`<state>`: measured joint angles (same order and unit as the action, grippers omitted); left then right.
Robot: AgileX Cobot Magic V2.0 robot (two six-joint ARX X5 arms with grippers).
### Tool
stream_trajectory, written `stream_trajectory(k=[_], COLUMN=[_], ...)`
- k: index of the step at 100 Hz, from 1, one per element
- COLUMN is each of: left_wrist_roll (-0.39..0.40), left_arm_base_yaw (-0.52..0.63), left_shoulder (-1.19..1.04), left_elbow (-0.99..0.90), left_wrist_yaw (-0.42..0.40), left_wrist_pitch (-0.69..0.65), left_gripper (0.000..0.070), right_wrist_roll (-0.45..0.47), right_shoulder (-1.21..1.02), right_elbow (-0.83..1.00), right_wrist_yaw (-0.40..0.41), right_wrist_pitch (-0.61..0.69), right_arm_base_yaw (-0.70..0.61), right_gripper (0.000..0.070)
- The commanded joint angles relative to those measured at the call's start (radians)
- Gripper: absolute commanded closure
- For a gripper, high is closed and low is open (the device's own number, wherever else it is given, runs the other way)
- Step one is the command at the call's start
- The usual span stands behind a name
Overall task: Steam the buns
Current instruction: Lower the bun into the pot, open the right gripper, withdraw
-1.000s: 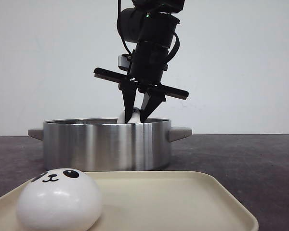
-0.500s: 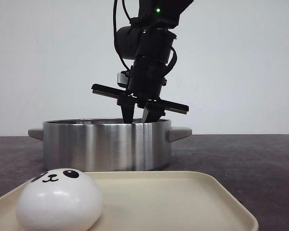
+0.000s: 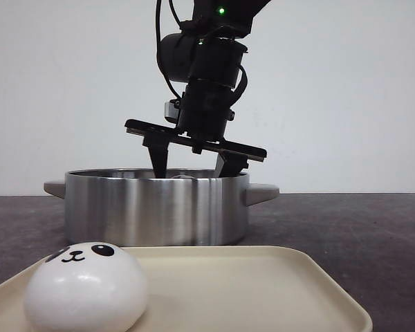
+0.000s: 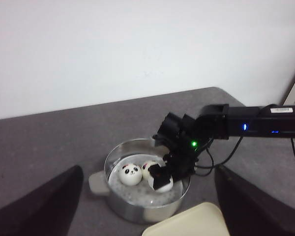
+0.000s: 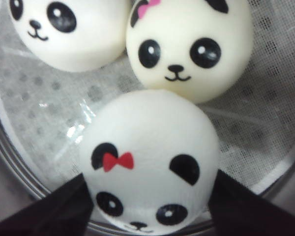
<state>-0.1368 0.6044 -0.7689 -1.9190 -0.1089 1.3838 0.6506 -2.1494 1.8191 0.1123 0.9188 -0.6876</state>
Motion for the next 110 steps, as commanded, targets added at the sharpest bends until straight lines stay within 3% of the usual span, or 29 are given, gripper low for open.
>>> stream_trajectory(k=[1, 39, 67, 91, 110], left_wrist_roll=[0.013, 0.012, 0.012, 0.012, 0.012], left_arm_base_yaw=[0.006, 0.006, 0.006, 0.006, 0.006], left_shoulder=[-0.008, -0.008, -0.008, -0.008, -0.008], left_elbow=[-0.019, -0.019, -0.019, -0.019, -0.007], left_wrist_yaw=[-0.004, -0.004, -0.004, -0.004, -0.004], left_wrist_pitch=[-0.003, 0.017, 0.017, 0.017, 0.016], left_gripper=[0.0189, 0.0189, 0.0189, 0.0189, 0.0189], right_wrist_roll=[0.029, 0.071, 0.07, 0.063, -0.07], right_shoulder=[-0.024, -0.024, -0.024, -0.023, -0.013], right_elbow=[0.016, 0.016, 0.016, 0.025, 0.181], right_wrist_yaw=[-0.01, -0.042, -0.042, -0.096, -0.174], right_wrist_pitch=[0.013, 0.008, 0.01, 0.0, 0.051], right_arm_base_yaw=[-0.004, -0.004, -0.004, -0.004, 0.01], right_gripper=[0.0213, 0.0211, 0.0112, 0.0108, 0.0108])
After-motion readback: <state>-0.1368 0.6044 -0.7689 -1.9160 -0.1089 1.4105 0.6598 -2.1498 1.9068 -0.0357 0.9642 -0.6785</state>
